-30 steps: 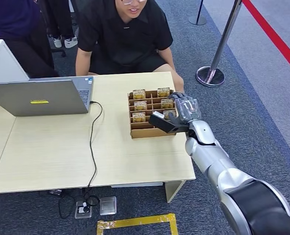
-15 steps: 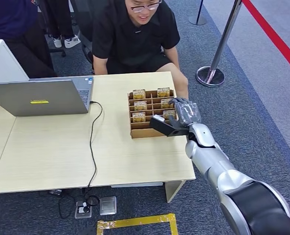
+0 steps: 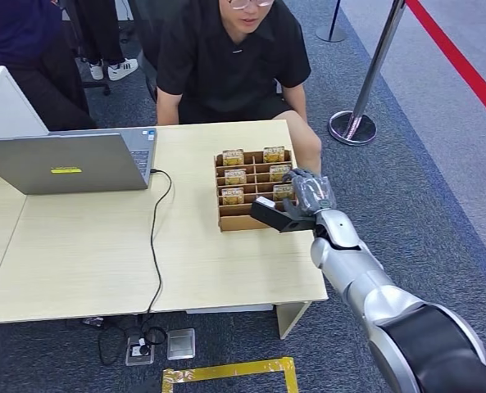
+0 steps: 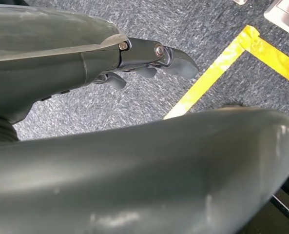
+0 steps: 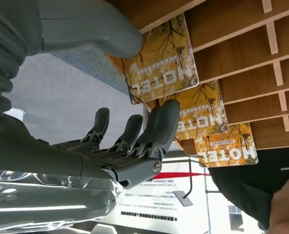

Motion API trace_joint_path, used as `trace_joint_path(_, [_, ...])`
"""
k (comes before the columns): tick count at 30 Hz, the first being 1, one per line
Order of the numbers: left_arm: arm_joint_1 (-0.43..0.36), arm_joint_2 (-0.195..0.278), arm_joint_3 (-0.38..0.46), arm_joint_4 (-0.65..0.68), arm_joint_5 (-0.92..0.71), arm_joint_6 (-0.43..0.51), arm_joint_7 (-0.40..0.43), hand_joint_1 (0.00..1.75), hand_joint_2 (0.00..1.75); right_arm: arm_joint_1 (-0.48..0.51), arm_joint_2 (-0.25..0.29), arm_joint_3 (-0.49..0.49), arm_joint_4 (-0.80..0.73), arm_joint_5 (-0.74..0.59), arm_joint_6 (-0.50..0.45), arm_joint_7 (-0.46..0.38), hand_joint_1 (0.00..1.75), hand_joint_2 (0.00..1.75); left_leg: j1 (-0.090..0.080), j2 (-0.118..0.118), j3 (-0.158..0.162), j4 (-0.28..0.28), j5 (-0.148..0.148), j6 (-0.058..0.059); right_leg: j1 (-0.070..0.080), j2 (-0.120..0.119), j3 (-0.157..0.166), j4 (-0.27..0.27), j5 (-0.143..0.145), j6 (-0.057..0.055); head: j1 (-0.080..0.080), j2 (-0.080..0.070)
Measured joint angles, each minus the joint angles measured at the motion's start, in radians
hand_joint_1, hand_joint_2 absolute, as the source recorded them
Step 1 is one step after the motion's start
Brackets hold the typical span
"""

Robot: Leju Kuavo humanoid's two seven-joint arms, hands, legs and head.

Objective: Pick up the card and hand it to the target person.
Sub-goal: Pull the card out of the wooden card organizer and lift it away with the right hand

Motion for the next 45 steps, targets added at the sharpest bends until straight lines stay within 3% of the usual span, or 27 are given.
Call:
trace_joint_path(7, [0.0, 0.0, 0.0, 0.0, 0.0, 0.006, 0.0, 0.0, 0.0, -0.001, 0.006, 0.002, 0.01, 0.018, 0.0, 0.012, 0.79, 1.75, 0.0, 0.0, 0.0, 0.0, 0.0, 0.0, 0.0, 0.0, 0.0, 0.0, 0.0, 0.0, -0.001, 0.0])
trace_joint_path(13, [0.0, 0.0, 0.0, 0.001, 0.0, 0.008, 0.0, 0.0, 0.0, -0.003, 0.007, 0.005, 0.015, 0.028, -0.001, 0.016, 0.95, 1.75, 0.0, 0.0, 0.0, 0.0, 0.0, 0.0, 0.0, 0.0, 0.0, 0.0, 0.0, 0.0, 0.0, 0.0])
trace_joint_path(17, [0.0, 0.0, 0.0, 0.001, 0.0, 0.008, -0.001, 0.0, 1.75, -0.006, 0.008, 0.005, 0.016, 0.031, -0.002, 0.021, 1.08, 1.75, 0.0, 0.0, 0.0, 0.0, 0.0, 0.0, 0.0, 0.0, 0.0, 0.0, 0.0, 0.0, 0.0, 0.0])
trace_joint_path(19, [0.0, 0.0, 0.0, 0.001, 0.0, 0.01, -0.002, 0.0, 1.75, -0.007, 0.009, 0.005, 0.017, 0.031, -0.002, 0.021, 1.25, 1.75, 0.0, 0.0, 0.001, 0.0, 0.0, 0.0, 0.0, 0.0, 0.0, 0.0, 0.0, 0.0, 0.0, 0.0])
trace_joint_path(21, [0.0, 0.0, 0.0, 0.001, -0.001, 0.017, -0.009, 0.0, 0.87, -0.009, 0.009, 0.005, 0.017, 0.031, -0.003, 0.021, 1.39, 1.75, 0.0, 0.0, 0.001, 0.0, 0.0, 0.0, 0.0, 0.0, 0.0, 0.0, 0.0, 0.0, 0.0, 0.0])
trace_joint_path(23, [0.0, 0.0, 0.0, 0.001, -0.004, 0.03, -0.021, 0.0, 0.0, -0.01, 0.01, 0.005, 0.017, 0.031, -0.005, 0.021, 1.41, 1.75, 0.0, 0.0, 0.001, 0.0, 0.0, 0.0, 0.0, 0.0, 0.0, 0.0, 0.0, 0.0, 0.0, 0.0])
trace_joint_path(32, [-0.001, 0.0, -0.007, 0.001, -0.021, 0.086, -0.04, 0.0, 0.0, -0.005, 0.008, 0.005, 0.017, 0.031, -0.027, 0.016, 1.47, 1.75, 0.0, 0.0, 0.001, 0.0, 0.001, 0.0, 0.0, 0.0, 0.0, 0.0, 0.001, 0.0, 0.0, 0.0])
trace_joint_path(36, [-0.002, 0.0, -0.01, 0.001, -0.03, 0.125, -0.031, 0.0, 1.75, -0.004, 0.007, 0.005, 0.017, 0.031, -0.036, 0.014, 1.5, 1.75, 0.0, 0.0, 0.001, 0.0, 0.001, 0.0, 0.0, 0.0, 0.0, 0.0, 0.001, 0.0, 0.0, 0.0])
trace_joint_path(45, [-0.007, 0.0, -0.021, 0.001, -0.04, 0.154, -0.019, 0.0, 1.75, -0.003, 0.004, 0.002, 0.017, 0.013, -0.041, -0.01, 1.5, 1.75, 0.0, 0.0, 0.0, 0.0, 0.001, 0.0, 0.0, 0.0, 0.0, 0.0, 0.001, 0.0, 0.0, 0.0])
